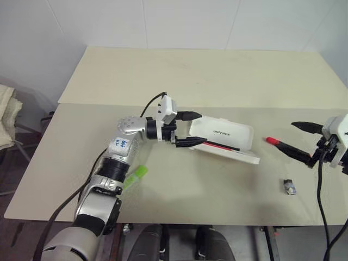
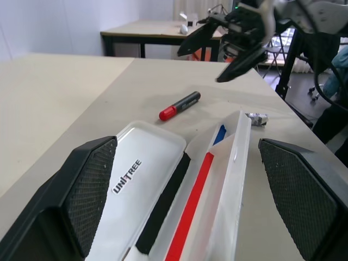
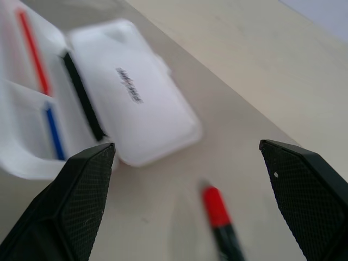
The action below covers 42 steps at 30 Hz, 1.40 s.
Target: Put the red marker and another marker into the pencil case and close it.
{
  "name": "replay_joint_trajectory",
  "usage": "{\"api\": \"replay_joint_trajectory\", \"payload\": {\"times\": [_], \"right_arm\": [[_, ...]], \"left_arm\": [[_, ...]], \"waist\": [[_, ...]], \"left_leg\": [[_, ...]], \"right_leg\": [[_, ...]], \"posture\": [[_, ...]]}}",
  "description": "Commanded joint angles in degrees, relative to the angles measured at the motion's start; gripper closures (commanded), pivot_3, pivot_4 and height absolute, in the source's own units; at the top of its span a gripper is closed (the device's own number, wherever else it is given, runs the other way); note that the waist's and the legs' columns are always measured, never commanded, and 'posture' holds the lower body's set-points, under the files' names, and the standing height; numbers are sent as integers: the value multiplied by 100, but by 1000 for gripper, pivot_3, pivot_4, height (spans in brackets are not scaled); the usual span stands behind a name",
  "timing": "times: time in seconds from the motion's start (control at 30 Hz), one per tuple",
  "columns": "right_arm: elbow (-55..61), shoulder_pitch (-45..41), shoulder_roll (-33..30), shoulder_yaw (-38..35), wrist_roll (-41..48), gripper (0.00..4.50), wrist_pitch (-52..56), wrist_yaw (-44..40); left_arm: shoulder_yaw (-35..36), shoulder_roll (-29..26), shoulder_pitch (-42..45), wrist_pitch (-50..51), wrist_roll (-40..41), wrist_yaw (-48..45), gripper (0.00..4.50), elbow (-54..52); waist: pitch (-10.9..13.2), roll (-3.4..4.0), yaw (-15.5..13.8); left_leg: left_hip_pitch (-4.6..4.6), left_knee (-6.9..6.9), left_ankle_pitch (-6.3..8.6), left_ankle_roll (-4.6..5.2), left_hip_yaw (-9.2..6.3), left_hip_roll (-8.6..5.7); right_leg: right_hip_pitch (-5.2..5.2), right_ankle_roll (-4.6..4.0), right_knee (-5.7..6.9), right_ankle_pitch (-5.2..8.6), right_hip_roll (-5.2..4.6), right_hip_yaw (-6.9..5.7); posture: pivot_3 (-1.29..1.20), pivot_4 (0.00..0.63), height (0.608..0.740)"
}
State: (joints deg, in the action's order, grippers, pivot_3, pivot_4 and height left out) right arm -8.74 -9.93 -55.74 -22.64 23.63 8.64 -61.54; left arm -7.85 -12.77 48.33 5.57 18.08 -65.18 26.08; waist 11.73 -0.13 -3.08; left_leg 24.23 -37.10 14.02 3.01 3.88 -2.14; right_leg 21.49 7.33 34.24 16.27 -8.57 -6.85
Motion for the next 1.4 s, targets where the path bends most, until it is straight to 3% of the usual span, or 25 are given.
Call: {"api": "replay_joint_trajectory", "payload": {"times": [0.03,0.27,0.47,0.77,1.13,1.4], "right_arm": [[-590,-209,-188,49,-200,0,-282,-194],[-2535,-1104,-465,664,-884,0,-816,-628],[-4376,-2462,-497,1363,-1590,0,-1342,-1019],[-5561,-3493,-21,2039,-2183,0,-1952,-1694],[-5650,-3452,375,2226,-2345,3860,-2330,-1957],[-5199,-3132,394,2219,-2344,3927,-2805,-1700]], "left_arm": [[4,120,128,-209,10,-108,45,-48],[40,52,133,-199,13,-232,45,-319],[118,-228,139,-54,60,-231,45,-671],[162,-389,13,171,102,-125,45,-1076],[220,-468,-108,255,90,-21,0,-1176],[102,-280,-79,25,-95,125,0,-842]], "waist": [[0,0,10],[1,2,68],[1,3,184],[2,4,232],[2,5,296],[2,5,321]], "left_leg": [[0,1,0,1,0,0],[1,0,1,6,12,-1],[0,-3,1,3,12,-1],[0,-4,-1,1,15,-1],[-2,-15,-2,-2,14,-5],[-5,-14,-5,-7,15,-1]], "right_leg": [[-1,1,-5,-2,0,1],[-2,7,-12,-7,2,4],[-2,8,-12,-13,3,7],[-3,8,-13,-13,7,9],[-10,16,-14,-32,7,14],[-9,13,-13,-38,3,20]], "posture": [[0,150,740],[0,150,740],[0,150,740],[0,150,740],[0,150,740],[0,150,740]]}}
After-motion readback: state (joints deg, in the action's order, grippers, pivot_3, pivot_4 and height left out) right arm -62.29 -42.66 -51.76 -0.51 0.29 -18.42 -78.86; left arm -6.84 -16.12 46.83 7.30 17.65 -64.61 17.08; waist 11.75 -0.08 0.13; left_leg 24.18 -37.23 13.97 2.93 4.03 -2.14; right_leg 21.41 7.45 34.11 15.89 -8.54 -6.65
